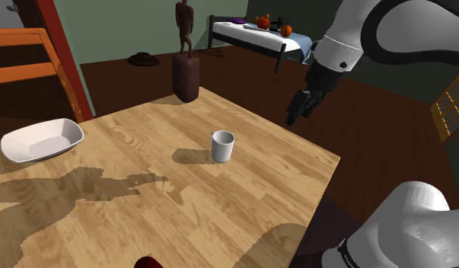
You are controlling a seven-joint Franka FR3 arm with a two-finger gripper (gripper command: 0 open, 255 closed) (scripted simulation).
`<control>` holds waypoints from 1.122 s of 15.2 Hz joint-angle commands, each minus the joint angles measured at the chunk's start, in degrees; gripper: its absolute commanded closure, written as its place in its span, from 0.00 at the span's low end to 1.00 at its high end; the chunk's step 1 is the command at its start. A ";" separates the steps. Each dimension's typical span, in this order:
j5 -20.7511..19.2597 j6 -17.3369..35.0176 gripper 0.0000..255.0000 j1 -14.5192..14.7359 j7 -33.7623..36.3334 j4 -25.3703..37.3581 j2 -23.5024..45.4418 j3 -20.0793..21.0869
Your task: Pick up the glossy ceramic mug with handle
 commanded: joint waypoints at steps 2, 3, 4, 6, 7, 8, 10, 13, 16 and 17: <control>0.10 1.60 0.00 -0.10 0.20 0.09 1.95 0.18; 0.20 3.17 0.00 -0.21 0.41 0.25 3.95 0.36; 0.28 4.70 0.00 -0.31 0.62 0.49 5.99 0.54; 0.41 7.64 0.00 -0.53 1.04 1.21 10.18 0.89; 0.46 9.04 0.00 -0.65 1.25 1.68 12.32 1.06; 0.49 10.40 0.00 -0.76 1.47 2.22 14.49 1.22; 0.50 12.96 0.00 -0.96 1.94 3.54 18.90 1.52; 0.39 16.38 0.00 -1.24 2.68 6.06 25.64 1.91; 0.15 19.27 0.00 -1.50 3.48 9.21 32.49 2.23; 0.04 20.10 0.00 -1.58 3.76 10.41 34.79 2.32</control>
